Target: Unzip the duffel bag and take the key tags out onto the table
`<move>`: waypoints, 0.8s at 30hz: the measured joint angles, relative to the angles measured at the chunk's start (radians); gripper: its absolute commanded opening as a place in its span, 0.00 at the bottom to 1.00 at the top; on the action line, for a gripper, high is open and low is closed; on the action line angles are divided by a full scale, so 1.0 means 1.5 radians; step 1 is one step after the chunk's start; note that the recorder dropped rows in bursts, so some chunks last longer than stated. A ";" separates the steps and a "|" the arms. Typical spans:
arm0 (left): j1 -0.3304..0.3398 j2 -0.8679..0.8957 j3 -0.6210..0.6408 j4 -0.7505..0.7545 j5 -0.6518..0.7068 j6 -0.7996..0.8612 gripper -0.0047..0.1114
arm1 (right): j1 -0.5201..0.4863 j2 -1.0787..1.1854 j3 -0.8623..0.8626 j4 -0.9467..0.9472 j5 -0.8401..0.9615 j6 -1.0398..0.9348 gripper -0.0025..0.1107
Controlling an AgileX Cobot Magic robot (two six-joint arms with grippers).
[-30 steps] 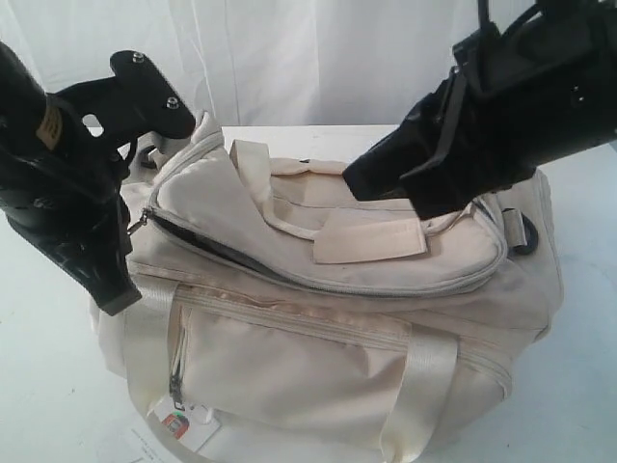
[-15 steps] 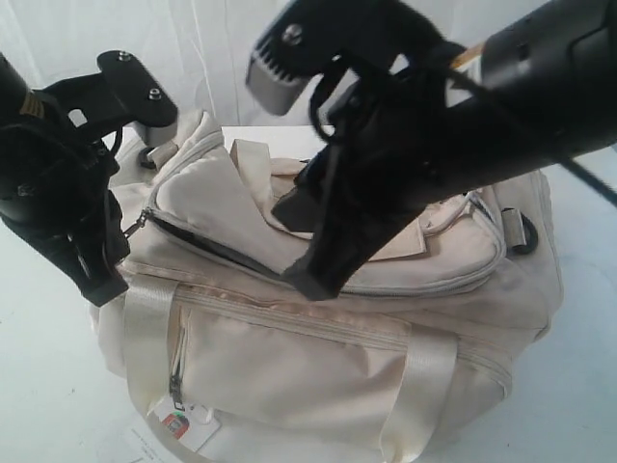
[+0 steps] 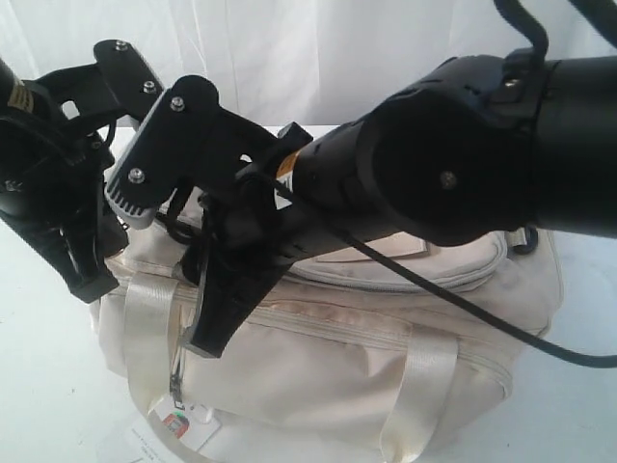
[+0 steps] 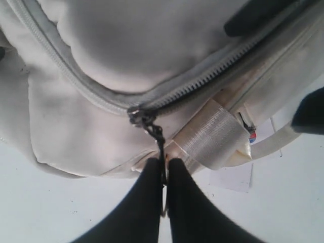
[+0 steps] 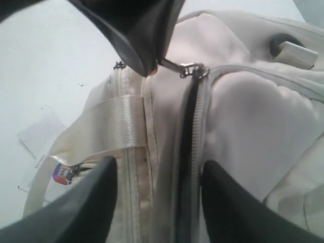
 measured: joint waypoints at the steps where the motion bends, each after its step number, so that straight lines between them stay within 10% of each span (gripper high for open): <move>1: 0.000 0.000 0.000 0.000 0.000 0.000 0.04 | 0.000 0.001 0.000 -0.001 0.000 0.000 0.43; 13: 0.000 0.000 0.000 0.000 -0.001 0.002 0.04 | 0.000 0.009 0.000 -0.188 0.074 0.165 0.42; 24: 0.000 0.000 0.000 -0.003 -0.008 0.002 0.04 | 0.000 0.009 0.000 -0.203 0.095 0.209 0.02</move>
